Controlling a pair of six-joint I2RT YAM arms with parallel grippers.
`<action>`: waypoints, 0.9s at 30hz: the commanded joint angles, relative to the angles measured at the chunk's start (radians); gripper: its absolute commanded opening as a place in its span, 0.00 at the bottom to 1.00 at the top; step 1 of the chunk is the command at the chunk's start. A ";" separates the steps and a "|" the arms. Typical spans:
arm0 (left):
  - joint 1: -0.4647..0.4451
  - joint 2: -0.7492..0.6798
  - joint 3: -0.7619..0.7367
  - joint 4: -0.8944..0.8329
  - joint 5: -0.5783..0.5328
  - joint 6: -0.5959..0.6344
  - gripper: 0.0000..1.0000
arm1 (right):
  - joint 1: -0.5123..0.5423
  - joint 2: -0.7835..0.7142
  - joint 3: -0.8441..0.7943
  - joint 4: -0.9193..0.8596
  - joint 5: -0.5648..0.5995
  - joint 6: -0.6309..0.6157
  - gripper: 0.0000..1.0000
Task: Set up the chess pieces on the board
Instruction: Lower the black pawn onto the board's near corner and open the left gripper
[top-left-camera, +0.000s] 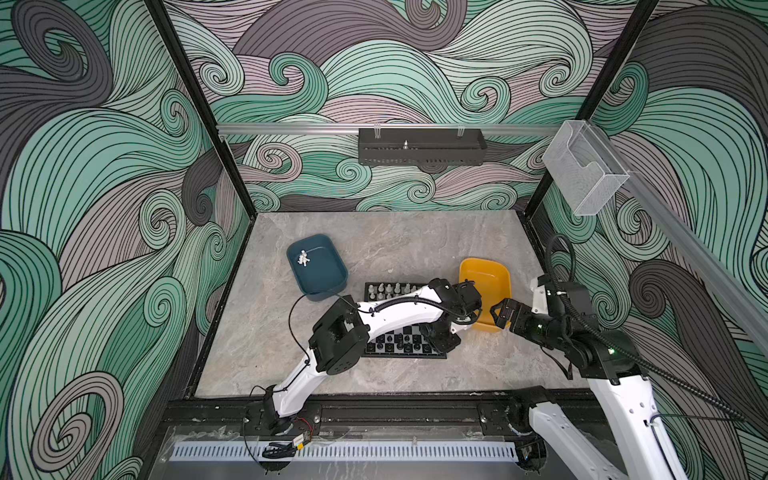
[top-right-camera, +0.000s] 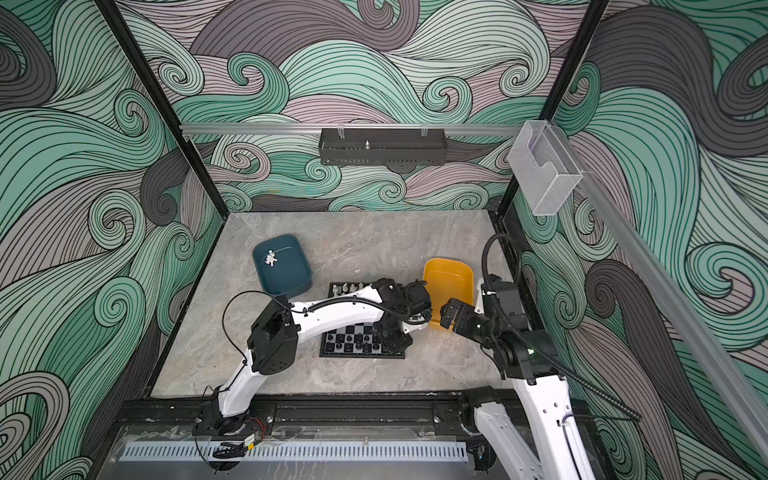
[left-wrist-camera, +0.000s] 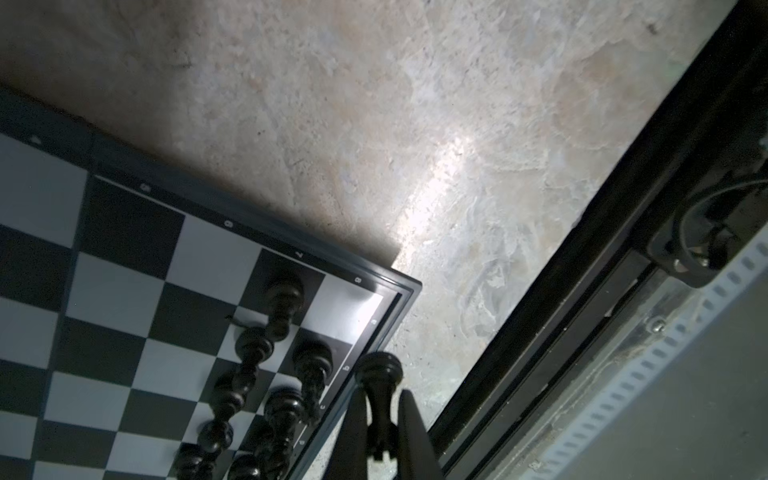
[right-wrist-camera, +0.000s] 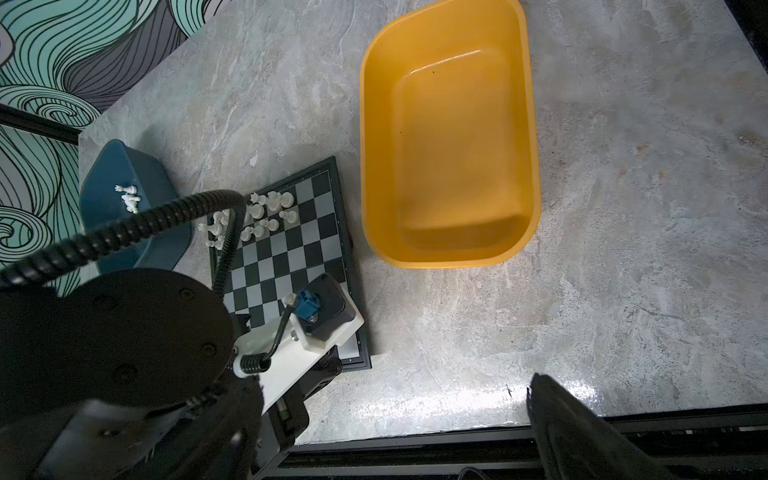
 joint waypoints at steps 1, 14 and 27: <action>-0.007 0.035 0.043 -0.037 -0.021 0.012 0.00 | 0.002 0.004 0.002 -0.009 0.003 -0.017 1.00; -0.006 0.076 0.059 -0.040 -0.053 0.001 0.00 | 0.002 0.013 -0.008 0.007 -0.014 -0.014 1.00; -0.006 0.090 0.068 -0.031 -0.084 -0.011 0.07 | 0.002 0.014 -0.012 0.016 -0.031 -0.012 1.00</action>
